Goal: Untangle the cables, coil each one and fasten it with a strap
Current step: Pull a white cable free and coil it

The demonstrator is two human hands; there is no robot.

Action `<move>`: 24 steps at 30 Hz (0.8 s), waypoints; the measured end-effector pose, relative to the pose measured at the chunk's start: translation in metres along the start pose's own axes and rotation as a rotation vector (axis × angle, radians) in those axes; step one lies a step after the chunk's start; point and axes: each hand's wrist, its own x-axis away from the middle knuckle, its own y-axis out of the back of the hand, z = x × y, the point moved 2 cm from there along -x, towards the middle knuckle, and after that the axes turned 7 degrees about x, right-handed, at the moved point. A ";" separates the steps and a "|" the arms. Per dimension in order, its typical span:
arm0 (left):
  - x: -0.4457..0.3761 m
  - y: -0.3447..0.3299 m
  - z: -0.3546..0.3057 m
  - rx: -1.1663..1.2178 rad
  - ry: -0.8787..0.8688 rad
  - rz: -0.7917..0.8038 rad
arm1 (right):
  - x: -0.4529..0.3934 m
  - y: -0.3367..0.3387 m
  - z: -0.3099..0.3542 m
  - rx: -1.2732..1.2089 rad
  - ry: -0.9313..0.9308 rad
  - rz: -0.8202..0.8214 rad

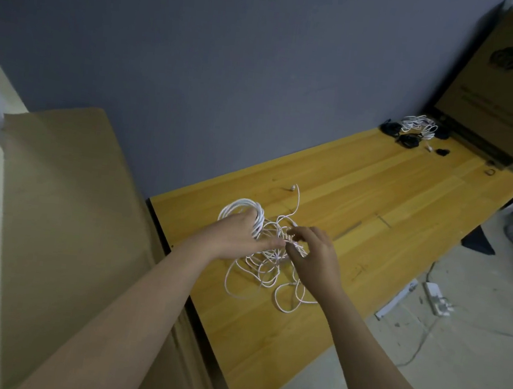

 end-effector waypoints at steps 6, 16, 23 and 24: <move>-0.002 0.000 -0.004 0.161 -0.056 -0.065 | -0.002 -0.011 -0.008 0.101 -0.286 0.291; 0.000 0.015 0.008 0.435 -0.037 -0.202 | -0.054 0.025 0.006 -0.489 -0.306 0.230; 0.008 0.029 0.002 0.849 -0.023 -0.558 | -0.029 0.018 -0.023 0.026 -0.237 0.173; 0.008 0.032 0.003 0.923 -0.011 -0.614 | -0.021 0.015 -0.033 0.040 -0.333 0.208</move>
